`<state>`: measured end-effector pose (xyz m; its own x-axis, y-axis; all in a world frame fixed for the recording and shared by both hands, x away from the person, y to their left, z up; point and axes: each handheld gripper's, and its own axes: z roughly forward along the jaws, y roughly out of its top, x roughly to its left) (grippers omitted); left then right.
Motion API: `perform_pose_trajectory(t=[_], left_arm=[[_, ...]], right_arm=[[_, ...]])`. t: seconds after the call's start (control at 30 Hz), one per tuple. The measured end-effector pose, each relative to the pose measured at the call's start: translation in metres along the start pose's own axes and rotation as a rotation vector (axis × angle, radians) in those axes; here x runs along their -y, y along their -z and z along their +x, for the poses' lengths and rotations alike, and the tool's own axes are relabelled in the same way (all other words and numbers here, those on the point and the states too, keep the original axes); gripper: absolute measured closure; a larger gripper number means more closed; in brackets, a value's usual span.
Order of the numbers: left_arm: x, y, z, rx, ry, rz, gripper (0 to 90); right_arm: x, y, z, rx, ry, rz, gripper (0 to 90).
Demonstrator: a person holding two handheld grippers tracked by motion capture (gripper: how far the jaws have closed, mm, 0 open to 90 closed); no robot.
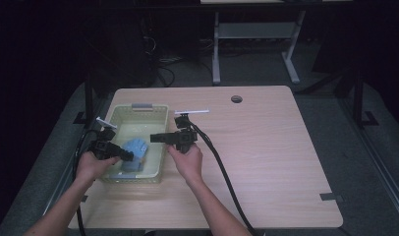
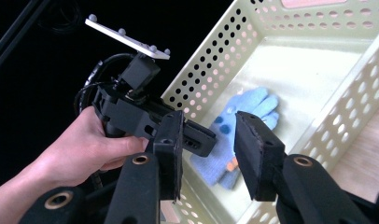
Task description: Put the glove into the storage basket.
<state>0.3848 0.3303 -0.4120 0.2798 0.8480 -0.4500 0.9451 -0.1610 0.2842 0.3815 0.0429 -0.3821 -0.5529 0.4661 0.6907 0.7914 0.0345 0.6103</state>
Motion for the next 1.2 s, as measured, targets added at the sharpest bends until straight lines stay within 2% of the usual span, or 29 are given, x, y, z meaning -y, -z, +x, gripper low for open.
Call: perform_pose_trajectory(t=[0.2, 0.27, 0.3, 0.33, 0.43, 0.53, 0.57, 0.6, 0.63, 0.87, 0.9, 1.2], left_arm=[[-0.001, 0.012, -0.004, 0.033, 0.001, -0.074, 68.3], [-0.001, 0.014, -0.005, 0.038, -0.005, -0.081, 67.6], [-0.001, 0.016, -0.008, 0.073, -0.007, -0.096, 65.0], [-0.001, 0.016, -0.008, 0.073, -0.007, -0.096, 64.6], [0.001, 0.017, -0.019, 0.090, -0.063, -0.092, 63.5], [0.001, 0.016, -0.023, 0.102, -0.065, -0.099, 62.1], [0.000, 0.016, -0.026, 0.106, -0.078, -0.109, 61.3], [0.000, 0.017, -0.028, 0.116, -0.081, -0.120, 61.3], [-0.002, 0.018, -0.031, 0.146, -0.089, -0.148, 59.1], [-0.003, 0.022, -0.040, 0.174, -0.109, -0.197, 54.8], [-0.003, 0.022, -0.043, 0.179, -0.122, -0.207, 54.1], [-0.004, 0.017, -0.061, 0.200, -0.157, -0.220, 46.7]], right_arm=[[0.001, 0.012, -0.007, 0.009, -0.002, -0.016, 61.1], [0.001, 0.015, -0.008, 0.011, -0.009, -0.014, 60.7], [0.002, 0.020, -0.011, 0.014, -0.008, -0.023, 60.3], [0.003, 0.022, -0.011, 0.012, -0.016, -0.023, 60.2], [0.004, 0.030, -0.015, 0.017, -0.022, -0.028, 59.0], [0.005, 0.034, -0.019, 0.019, -0.026, -0.036, 58.1], [0.005, 0.040, -0.022, 0.027, -0.034, -0.038, 57.7], [0.005, 0.040, -0.022, 0.027, -0.034, -0.038, 57.7], [0.004, 0.046, -0.025, 0.018, -0.035, -0.047, 57.0], [0.005, 0.061, -0.032, 0.040, -0.040, -0.050, 54.6], [0.005, 0.067, -0.035, 0.041, -0.043, -0.059, 53.0], [0.007, 0.089, -0.044, 0.062, -0.057, -0.087, 48.8]])
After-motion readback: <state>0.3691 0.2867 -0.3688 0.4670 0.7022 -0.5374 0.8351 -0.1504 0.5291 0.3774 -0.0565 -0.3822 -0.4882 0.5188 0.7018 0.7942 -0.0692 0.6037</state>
